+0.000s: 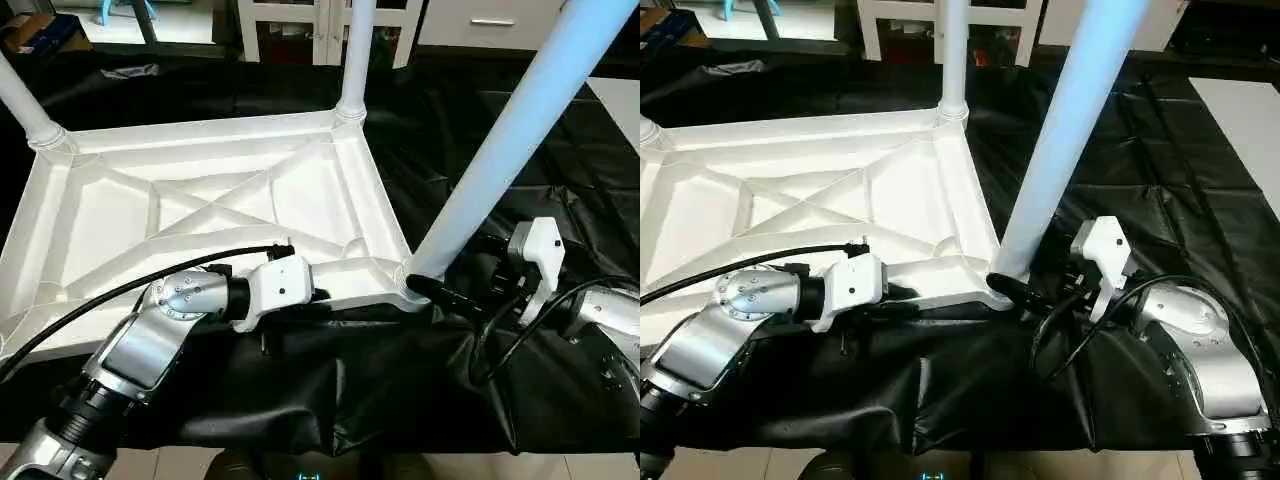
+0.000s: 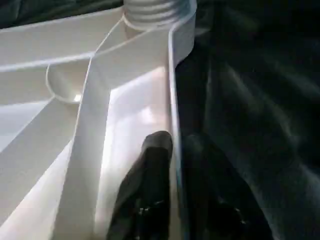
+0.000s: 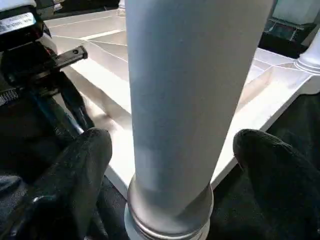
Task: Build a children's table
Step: Insert table leg to table base
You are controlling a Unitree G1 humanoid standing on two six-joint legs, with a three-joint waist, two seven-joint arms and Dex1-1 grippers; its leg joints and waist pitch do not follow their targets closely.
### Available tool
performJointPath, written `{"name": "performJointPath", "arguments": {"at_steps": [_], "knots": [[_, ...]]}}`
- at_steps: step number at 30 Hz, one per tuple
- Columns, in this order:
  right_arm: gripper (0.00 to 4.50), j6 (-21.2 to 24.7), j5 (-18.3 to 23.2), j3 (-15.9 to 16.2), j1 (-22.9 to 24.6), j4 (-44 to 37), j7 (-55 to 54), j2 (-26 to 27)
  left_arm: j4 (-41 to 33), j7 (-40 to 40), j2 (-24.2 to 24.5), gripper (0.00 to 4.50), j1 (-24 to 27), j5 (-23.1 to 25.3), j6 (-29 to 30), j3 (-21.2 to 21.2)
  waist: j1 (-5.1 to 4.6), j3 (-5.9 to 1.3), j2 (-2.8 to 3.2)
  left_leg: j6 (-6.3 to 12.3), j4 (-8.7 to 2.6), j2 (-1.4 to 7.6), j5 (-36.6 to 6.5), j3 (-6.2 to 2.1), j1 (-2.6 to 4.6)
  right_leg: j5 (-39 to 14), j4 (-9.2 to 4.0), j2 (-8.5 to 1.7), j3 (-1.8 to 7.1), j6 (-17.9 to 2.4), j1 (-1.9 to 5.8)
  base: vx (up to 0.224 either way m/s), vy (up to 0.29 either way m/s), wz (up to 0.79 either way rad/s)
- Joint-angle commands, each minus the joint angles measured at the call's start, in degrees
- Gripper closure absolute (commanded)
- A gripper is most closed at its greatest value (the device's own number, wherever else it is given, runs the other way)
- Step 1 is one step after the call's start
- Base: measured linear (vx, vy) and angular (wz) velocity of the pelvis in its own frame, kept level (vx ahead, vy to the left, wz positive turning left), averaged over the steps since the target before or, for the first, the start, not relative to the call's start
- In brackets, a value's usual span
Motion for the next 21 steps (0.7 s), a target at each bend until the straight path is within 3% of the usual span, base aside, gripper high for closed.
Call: {"name": "performJointPath", "arguments": {"at_steps": [1,10,21], "knots": [[0.18,-0.1,-0.6,0.5,0.0,-0.1,0.6,-0.1,-0.1,-0.5,-0.7,3.55,0.2,-0.1,0.8,-1.9,-0.27,-3.79,0.16,7.42,-3.55,0.4,-5.2,0.81,0.28,-3.9,-2.85,-1.01,1.72,-16.2,3.92,0.0,0.0,0.0],[0.18,-0.1,-0.6,0.4,0.3,-0.3,0.5,-0.2,2.8,0.5,-0.2,3.55,-0.5,2.3,-0.9,-1.9,-0.35,-3.62,0.21,7.45,-3.6,0.39,-5.7,0.73,0.23,-6.1,-3.1,-1.05,1.71,-15.3,3.92,0.0,0.0,0.0],[0.18,-0.3,-0.7,0.5,0.3,-0.2,0.7,-0.2,3.7,-0.3,1.9,3.55,-0.3,2.4,-0.1,-0.8,-0.51,-3.68,0.09,6.13,-3.73,0.35,-7.0,0.66,0.18,-9.5,-3.31,-1.17,1.77,-14.1,3.85,0.0,0.0,0.0]]}}
